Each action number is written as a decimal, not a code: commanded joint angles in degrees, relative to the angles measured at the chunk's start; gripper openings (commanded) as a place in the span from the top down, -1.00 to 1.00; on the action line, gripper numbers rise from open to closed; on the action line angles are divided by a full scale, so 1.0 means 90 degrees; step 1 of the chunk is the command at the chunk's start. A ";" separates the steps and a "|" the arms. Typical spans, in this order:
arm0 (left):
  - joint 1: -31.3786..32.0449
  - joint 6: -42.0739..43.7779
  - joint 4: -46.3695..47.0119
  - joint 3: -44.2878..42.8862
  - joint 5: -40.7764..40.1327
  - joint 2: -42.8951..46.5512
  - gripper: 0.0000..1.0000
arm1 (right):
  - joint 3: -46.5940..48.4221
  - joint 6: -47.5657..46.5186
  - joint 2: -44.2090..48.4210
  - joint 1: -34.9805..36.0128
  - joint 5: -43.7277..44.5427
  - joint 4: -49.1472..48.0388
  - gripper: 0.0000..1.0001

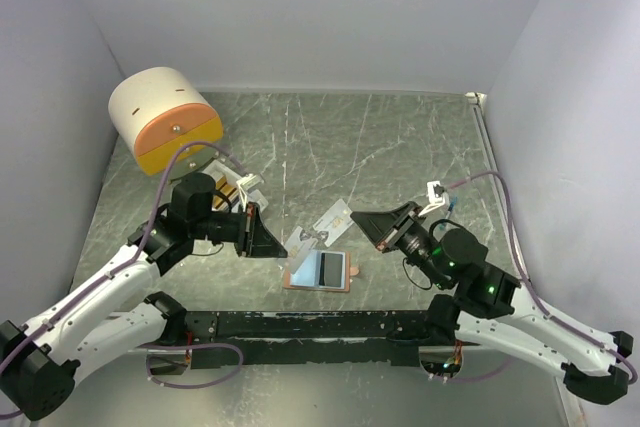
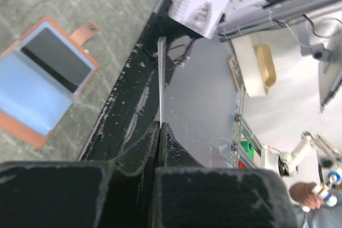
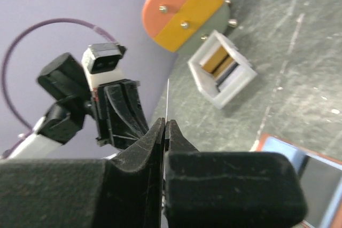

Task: Put the credit cards into the card holder
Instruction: Pick up the credit card from the storage box, then insert the credit card into the card holder.

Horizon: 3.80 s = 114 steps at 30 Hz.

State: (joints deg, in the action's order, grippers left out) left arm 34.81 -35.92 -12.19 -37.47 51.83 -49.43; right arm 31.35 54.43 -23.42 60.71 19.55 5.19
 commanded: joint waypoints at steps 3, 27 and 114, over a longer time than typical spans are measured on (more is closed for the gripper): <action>-0.0034 0.0514 -0.1116 -0.0376 -0.1922 -0.0049 0.86 | 0.0709 0.0129 -0.0730 -0.0007 0.0625 0.2168 1.00; -0.0022 -0.0100 -0.0480 0.0666 -0.2931 -0.1557 0.86 | 0.0710 -0.1526 -0.3279 -0.1041 -0.1424 0.1698 1.00; 0.0257 -0.0647 -0.0394 0.1218 -0.3406 -0.1832 0.86 | -0.2110 -0.0178 -0.4495 -0.2894 -0.4283 -0.2631 1.00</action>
State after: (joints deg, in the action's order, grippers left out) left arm 36.29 -41.10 -15.90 -27.24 22.04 -66.06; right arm 13.78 52.07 -63.13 34.98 -18.52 -16.29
